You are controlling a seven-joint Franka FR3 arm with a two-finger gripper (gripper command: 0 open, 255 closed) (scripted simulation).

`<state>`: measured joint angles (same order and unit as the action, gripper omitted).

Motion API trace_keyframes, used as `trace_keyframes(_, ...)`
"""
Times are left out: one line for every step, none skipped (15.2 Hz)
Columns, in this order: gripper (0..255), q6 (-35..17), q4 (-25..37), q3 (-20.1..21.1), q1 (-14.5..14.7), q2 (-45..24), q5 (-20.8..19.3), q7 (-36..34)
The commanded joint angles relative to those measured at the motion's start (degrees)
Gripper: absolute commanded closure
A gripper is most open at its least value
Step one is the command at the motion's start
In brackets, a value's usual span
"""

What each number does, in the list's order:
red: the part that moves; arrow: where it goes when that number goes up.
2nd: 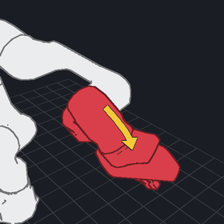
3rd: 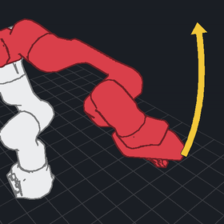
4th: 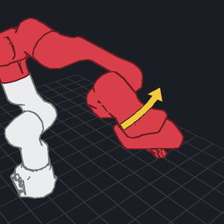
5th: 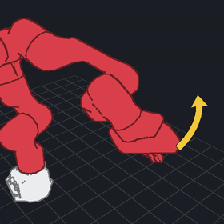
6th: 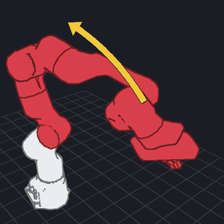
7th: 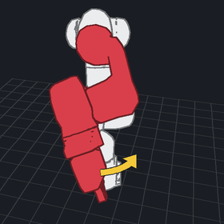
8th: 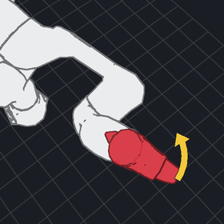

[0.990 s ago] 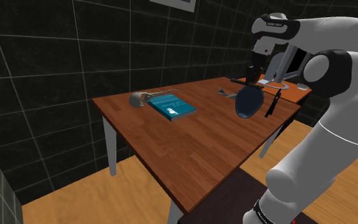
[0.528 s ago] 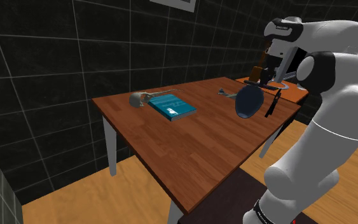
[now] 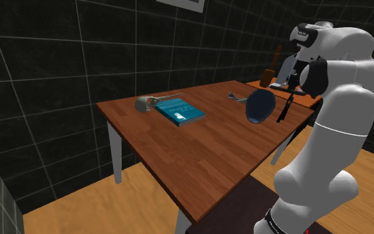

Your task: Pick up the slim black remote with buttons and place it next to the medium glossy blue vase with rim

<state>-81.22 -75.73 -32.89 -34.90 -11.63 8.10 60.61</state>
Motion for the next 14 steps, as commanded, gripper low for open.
trace_keyframes(255, 1.44, 4.04, -1.05, -2.86, -3.28, 1.75, 3.37)
trace_keyframes(255, 2.68, 7.48, -1.68, -5.25, -6.01, 3.25, 5.63)
trace_keyframes(255, 1.66, 6.06, -1.52, -5.01, -5.53, 2.93, 5.55)
trace_keyframes(255, 0.66, 4.68, -1.48, -4.72, -5.1, 2.67, 5.49)
trace_keyframes(255, -0.32, 3.36, -1.46, -4.43, -4.71, 2.44, 5.44)
trace_keyframes(255, -1.27, 2.09, -1.44, -4.16, -4.34, 2.23, 5.39)
trace_keyframes(255, -2.21, 0.86, -1.42, -3.92, -4.01, 2.03, 5.34)
trace_keyframes(255, -3.13, -0.33, -1.4, -3.69, -3.7, 1.86, 5.3)
trace_keyframes(255, -4.04, -1.49, -1.38, -3.48, -3.41, 1.7, 5.27)
trace_keyframes(255, -4.93, -2.6, -1.36, -3.29, -3.15, 1.55, 5.24)
trace_keyframes(255, -5.81, -3.69, -1.33, -3.11, -2.91, 1.42, 5.21)
trace_keyframes(255, -6.68, -4.74, -1.31, -2.95, -2.69, 1.3, 5.19)
trace_keyframes(255, -7.54, -5.77, -1.29, -2.8, -2.5, 1.2, 5.17)
trace_keyframes(255, -8.38, -6.77, -1.26, -2.66, -2.32, 1.1, 5.16)
